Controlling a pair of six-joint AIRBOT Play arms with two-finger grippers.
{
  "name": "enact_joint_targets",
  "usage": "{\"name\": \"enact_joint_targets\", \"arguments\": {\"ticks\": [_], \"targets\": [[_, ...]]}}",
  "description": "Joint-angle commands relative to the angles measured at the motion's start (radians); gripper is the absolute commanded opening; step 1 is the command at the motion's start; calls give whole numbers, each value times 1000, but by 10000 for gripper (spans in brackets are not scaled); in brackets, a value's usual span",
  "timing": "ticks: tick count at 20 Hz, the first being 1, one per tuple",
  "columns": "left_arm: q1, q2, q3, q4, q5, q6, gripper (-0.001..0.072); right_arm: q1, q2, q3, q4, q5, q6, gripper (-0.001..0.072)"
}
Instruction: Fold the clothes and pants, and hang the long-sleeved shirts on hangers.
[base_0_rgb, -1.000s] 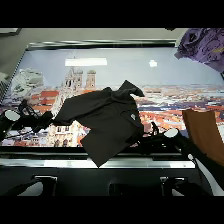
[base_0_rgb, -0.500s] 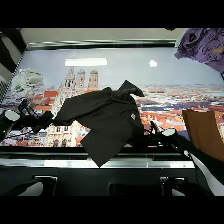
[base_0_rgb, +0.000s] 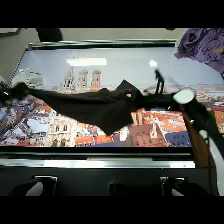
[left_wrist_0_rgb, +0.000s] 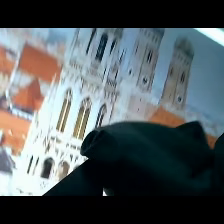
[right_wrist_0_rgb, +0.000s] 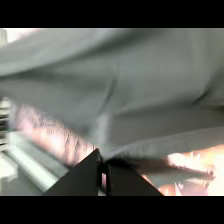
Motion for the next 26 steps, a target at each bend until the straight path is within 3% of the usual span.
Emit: {"name": "enact_joint_targets", "arguments": {"ticks": [1, 5, 7, 9, 13, 16, 21, 26], "targets": [[1, 111, 295, 103, 6, 3, 20, 0, 61, 427, -443, 72, 110, 34], [1, 250, 487, 112, 5, -11, 20, 0, 197, 723, -673, 146, 106, 34], [1, 330, 497, 113, -12, -17, 20, 0, 282, 768, -711, 142, 107, 34], [1, 393, 496, 169, -87, -80, 20, 0, 354, 770, -732, 133, 138, 34], [1, 409, 488, 285, -249, -132, 20, 0, 365, 769, -765, 134, 193, 34], [1, 351, 420, 283, -253, -133, 20, 0, 248, 769, -763, 142, 211, 35], [-7, 110, 224, 276, -224, -130, 20, 2, -131, 769, -744, 214, 315, 35], [-33, -266, 119, 274, 24, -129, 20, 2, -558, 769, -642, 126, 377, 35]]}}
